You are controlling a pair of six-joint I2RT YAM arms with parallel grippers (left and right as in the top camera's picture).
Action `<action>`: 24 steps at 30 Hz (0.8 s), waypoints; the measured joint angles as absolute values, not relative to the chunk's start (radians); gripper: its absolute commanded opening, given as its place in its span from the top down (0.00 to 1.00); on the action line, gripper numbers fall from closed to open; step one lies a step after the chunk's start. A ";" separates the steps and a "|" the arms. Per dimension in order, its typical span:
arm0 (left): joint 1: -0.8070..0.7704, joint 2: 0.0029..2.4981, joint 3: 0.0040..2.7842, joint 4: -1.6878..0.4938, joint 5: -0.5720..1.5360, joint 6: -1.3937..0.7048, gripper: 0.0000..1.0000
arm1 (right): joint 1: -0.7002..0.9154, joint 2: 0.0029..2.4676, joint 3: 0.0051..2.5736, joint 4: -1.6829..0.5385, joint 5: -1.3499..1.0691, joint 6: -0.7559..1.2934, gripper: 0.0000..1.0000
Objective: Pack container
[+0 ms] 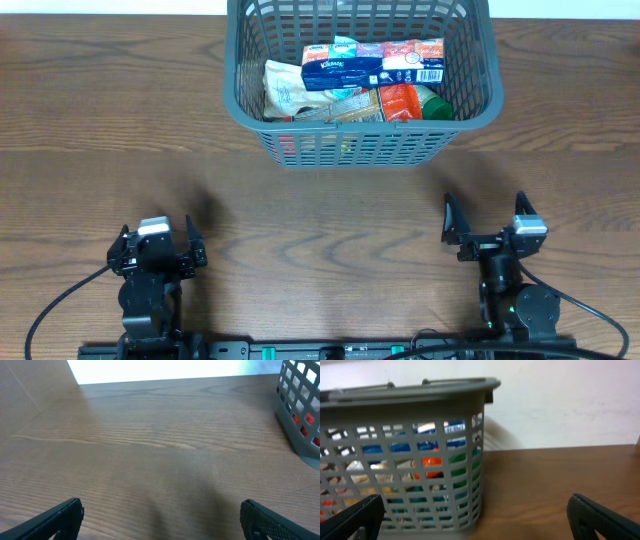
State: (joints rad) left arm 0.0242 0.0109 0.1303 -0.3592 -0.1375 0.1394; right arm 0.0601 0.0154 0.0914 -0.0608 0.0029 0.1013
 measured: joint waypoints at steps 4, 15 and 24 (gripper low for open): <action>0.024 0.011 0.130 -0.359 -0.138 0.139 0.01 | 0.060 0.015 0.064 -0.064 -0.019 0.101 0.01; 0.024 0.011 0.130 -0.359 -0.138 0.139 0.01 | 0.060 0.015 0.059 -0.064 -0.049 0.081 0.01; 0.024 0.011 0.130 -0.360 -0.138 0.139 0.02 | 0.060 0.015 0.053 -0.069 -0.070 0.078 0.01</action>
